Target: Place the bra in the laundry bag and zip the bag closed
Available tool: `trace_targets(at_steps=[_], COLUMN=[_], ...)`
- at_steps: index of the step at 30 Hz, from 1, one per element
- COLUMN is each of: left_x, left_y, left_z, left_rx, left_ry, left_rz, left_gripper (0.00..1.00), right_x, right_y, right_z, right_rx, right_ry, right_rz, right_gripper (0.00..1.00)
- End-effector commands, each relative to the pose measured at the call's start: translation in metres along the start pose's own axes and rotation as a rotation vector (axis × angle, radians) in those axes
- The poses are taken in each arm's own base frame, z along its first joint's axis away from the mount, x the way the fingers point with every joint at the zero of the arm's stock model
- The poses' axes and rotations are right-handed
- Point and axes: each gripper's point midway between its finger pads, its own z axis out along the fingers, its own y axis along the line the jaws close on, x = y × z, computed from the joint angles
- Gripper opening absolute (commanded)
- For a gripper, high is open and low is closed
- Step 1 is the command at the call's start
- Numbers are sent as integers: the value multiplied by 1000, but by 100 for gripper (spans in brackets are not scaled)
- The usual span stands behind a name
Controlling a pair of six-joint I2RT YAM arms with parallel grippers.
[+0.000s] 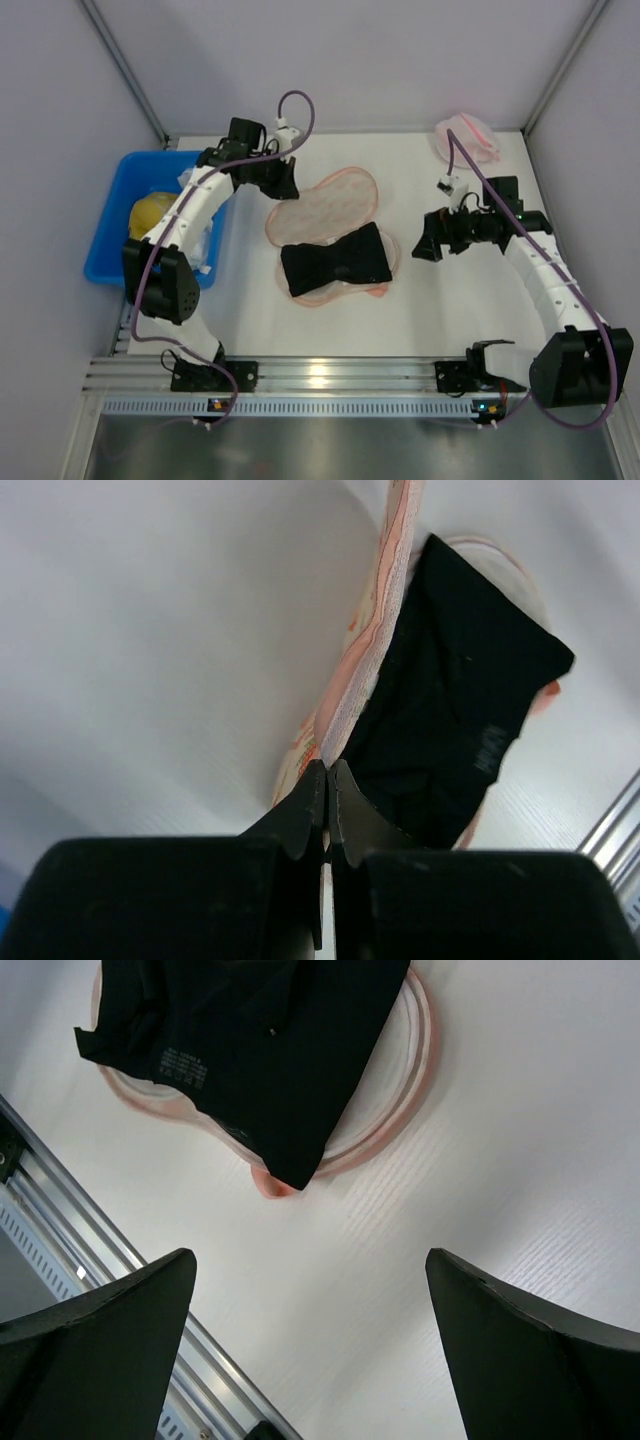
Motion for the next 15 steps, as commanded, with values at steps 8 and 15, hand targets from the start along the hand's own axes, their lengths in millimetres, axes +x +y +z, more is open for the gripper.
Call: trace_targets(at_steps=[8,15], left_x=[47,129], left_y=[-102,-151], left_z=[-30,-15], left_rx=[248,415], left_ry=[-14,127], left_rz=[259,359], left_gripper=[0,0], right_x=[-19,-24], right_y=[-3,-7], right_z=[-22,-22], right_rx=[63,72], right_ry=[-60,-72], right_rz=[-21,-22], right_gripper=[99,99])
